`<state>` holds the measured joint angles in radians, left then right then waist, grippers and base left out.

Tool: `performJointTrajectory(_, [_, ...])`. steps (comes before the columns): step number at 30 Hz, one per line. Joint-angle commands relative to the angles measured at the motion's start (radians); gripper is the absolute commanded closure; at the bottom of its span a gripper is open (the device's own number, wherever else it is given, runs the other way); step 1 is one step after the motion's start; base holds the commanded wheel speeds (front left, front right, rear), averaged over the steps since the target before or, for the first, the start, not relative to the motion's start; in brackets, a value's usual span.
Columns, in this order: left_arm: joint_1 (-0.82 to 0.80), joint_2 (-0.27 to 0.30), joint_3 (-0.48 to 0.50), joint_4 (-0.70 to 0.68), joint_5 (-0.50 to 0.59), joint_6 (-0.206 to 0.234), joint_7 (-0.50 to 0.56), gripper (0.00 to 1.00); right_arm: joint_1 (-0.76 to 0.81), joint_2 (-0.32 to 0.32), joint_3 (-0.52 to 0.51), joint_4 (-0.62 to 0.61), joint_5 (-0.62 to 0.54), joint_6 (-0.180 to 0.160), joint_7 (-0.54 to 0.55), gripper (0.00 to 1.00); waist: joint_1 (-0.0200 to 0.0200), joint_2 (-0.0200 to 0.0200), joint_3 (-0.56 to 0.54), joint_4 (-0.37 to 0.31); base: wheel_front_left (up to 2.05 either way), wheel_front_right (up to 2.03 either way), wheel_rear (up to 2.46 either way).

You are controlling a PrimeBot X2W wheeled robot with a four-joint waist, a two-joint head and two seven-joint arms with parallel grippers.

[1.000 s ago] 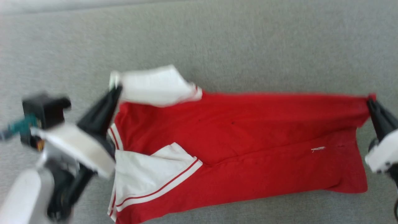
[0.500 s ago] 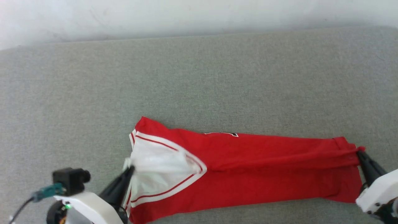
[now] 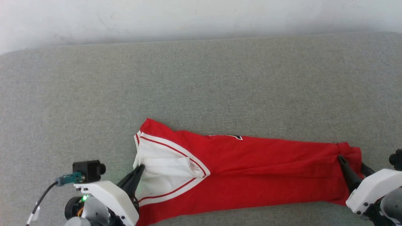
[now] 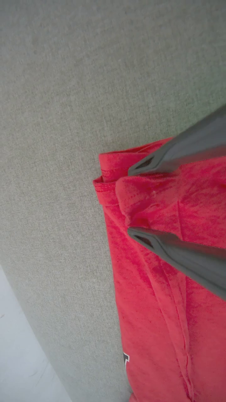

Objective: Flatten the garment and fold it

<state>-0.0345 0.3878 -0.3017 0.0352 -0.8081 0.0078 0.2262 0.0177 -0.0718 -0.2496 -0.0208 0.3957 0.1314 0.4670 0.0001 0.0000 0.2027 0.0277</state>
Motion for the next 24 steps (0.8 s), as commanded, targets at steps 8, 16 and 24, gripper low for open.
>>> performJointTrajectory(8, [0.021, 0.001, 0.128, -0.113, -0.014, 0.036, -0.143, 0.00, 0.016, -0.027, -0.075, -0.127, 0.039, -0.001, 0.021, 0.00, -0.0001, 0.0000, -0.003, -0.003, 0.00, 0.00, 0.00])
performJointTrajectory(16, [0.093, 0.032, 0.260, -0.203, 0.235, 0.162, -0.451, 0.00, 0.039, -0.001, -0.109, -0.121, 0.007, -0.001, 0.033, 0.00, -0.0001, 0.0000, 0.029, -0.006, 0.00, 0.00, 0.00])
performJointTrajectory(24, [0.135, -0.063, 0.270, -0.216, 0.342, 0.181, -0.487, 0.00, 0.032, 0.015, -0.101, 0.018, 0.006, -0.001, 0.037, 0.00, -0.0001, 0.0000, 0.064, 0.025, 0.00, 0.00, 0.00])
